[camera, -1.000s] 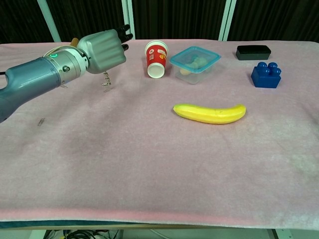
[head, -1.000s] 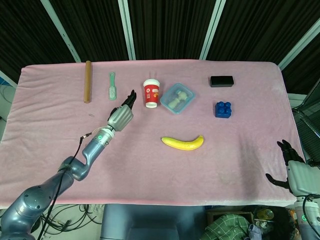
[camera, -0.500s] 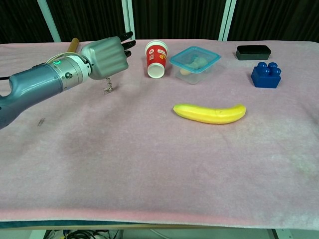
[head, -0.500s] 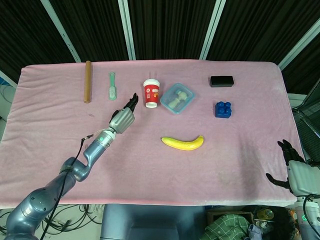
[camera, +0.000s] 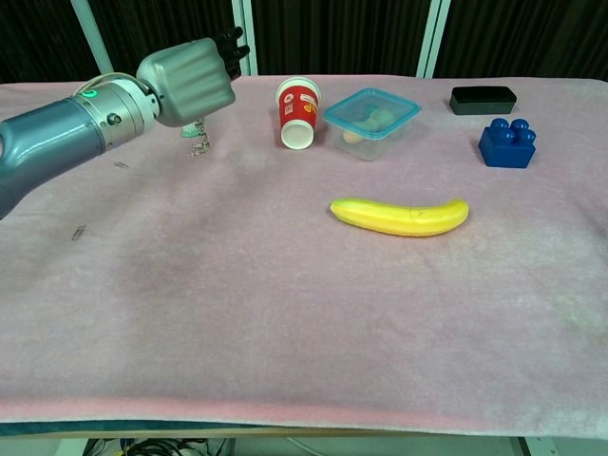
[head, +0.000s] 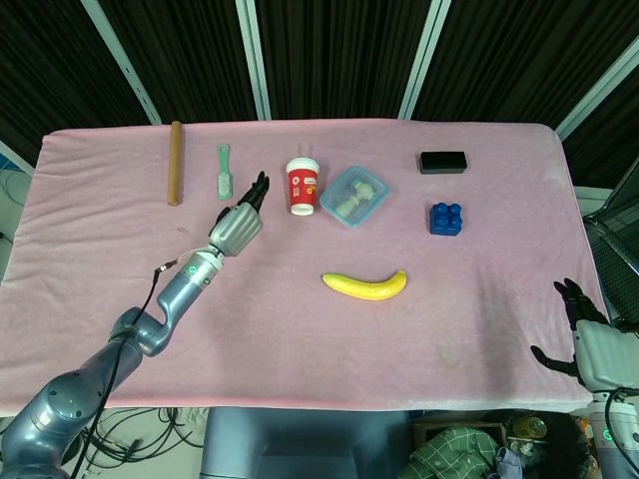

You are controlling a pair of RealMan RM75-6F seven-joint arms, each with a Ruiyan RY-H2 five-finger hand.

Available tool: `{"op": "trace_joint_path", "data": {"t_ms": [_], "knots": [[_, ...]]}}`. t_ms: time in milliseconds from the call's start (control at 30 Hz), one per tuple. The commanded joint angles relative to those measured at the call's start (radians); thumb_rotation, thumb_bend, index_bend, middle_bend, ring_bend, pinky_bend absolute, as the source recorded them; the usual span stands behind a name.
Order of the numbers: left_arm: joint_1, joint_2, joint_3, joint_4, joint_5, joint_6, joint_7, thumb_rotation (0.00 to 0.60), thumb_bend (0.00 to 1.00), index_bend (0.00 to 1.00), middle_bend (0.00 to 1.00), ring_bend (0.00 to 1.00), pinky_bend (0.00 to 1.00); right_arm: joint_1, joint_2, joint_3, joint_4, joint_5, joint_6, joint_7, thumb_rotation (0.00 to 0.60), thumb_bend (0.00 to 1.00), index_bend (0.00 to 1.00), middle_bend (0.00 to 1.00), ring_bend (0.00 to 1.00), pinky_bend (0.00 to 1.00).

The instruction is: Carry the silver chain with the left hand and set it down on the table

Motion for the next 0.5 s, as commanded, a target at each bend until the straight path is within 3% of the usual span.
{"op": "trace_joint_path", "data": {"t_ms": [33,500], "knots": [[0.017,0.03,-0.003,-0.021,-0.002,0.014,-0.003,0.6,0.44,0.58,0.22,0.0,0.0,0.0,0.0,-0.001,-0.001,-0.001,0.001,-0.002,0.6,0.12,0.0,0.0,0.09,0.21],[0.112,0.118,0.021,-0.056,-0.014,0.01,-0.028,0.6,0.44,0.58,0.22,0.0,0.0,-0.002,-0.002,-0.001,-0.003,0.0,0.005,-0.013,0.6,0.12,0.0,0.0,0.09,0.21]]}}
